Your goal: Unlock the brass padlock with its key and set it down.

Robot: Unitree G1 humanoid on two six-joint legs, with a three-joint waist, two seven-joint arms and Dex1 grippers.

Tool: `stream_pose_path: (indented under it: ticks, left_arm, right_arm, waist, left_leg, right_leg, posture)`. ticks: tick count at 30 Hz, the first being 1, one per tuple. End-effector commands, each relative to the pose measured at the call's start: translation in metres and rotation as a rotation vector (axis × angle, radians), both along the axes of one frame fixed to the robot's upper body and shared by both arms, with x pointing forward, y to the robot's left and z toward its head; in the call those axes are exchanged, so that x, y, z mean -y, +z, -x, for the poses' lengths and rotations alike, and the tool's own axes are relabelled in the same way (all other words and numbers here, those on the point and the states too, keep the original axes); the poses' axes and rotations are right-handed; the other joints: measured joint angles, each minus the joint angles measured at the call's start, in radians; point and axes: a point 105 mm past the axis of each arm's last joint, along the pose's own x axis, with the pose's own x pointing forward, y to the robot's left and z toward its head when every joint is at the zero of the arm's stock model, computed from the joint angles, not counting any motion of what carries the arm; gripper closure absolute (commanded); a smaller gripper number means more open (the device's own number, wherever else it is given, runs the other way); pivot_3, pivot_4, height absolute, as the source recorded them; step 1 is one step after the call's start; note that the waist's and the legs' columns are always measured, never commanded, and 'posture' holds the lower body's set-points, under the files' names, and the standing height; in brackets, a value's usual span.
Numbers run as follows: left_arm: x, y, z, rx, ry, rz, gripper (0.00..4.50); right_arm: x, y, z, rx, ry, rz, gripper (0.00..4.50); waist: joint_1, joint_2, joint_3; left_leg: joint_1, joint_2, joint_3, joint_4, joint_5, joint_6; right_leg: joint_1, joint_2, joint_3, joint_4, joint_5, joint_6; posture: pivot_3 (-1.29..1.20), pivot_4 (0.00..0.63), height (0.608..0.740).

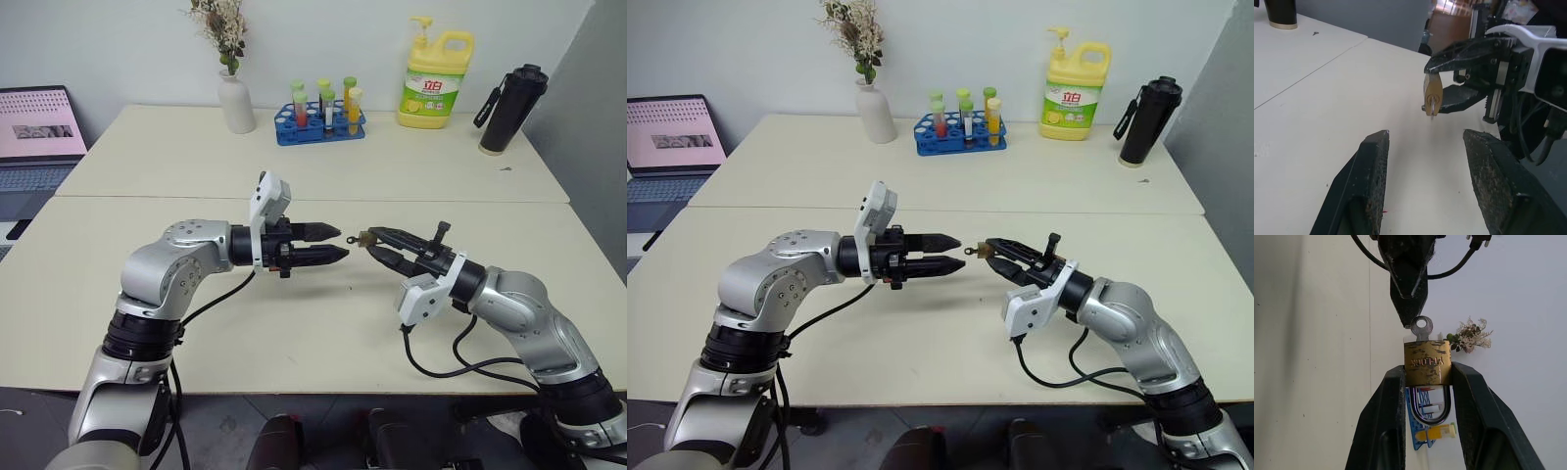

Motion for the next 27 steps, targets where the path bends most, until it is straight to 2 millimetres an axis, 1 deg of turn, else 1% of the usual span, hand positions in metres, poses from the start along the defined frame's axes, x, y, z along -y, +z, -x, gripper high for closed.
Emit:
stream_pose_path:
  ticks: [1,8,19,27]
  left_arm:
    - [0.0052,0.0164,0.0004,0.045,-0.008,0.030,1.99]
    - [0.0107,0.0180,0.0014,0.042,-0.032,0.031,1.99]
    - [0.0076,0.0123,0.0064,0.006,-0.066,0.000,1.99]
    - [0.0064,0.0108,0.0058,-0.006,-0.063,-0.005,1.99]
  right_arm:
    - [-0.0027,0.0076,0.0048,0.025,0.030,-0.011,3.57]
    - [-0.0032,0.0071,0.0059,0.031,0.035,-0.006,3.57]
    - [-0.0029,0.0070,0.0063,0.031,0.035,-0.012,3.57]
    - [-0.0035,0.0080,0.0066,0.033,0.041,-0.016,3.57]
  waist:
    - [0.000,0.000,0.000]
    - [0.000,0.000,0.000]
    - [0.000,0.000,0.000]
    - [0.000,0.000,0.000]
  left_leg:
    - [0.000,0.000,0.000,0.000,0.000,0.000]
    - [0.000,0.000,0.000,0.000,0.000,0.000]
    - [0.000,0.000,0.000,0.000,0.000,0.000]
    - [0.000,0.000,0.000,0.000,0.000,0.000]
  right_leg:
    - [0.000,0.000,0.000,0.000,0.000,0.000]
    - [0.000,0.000,0.000,0.000,0.000,0.000]
    - [0.000,0.000,0.000,0.000,0.000,0.000]
    - [0.000,0.000,0.000,0.000,0.000,0.000]
  posture:
    - [0.00,0.150,0.740]
    - [0.00,0.150,0.740]
    - [0.00,0.150,0.740]
    - [0.00,0.150,0.740]
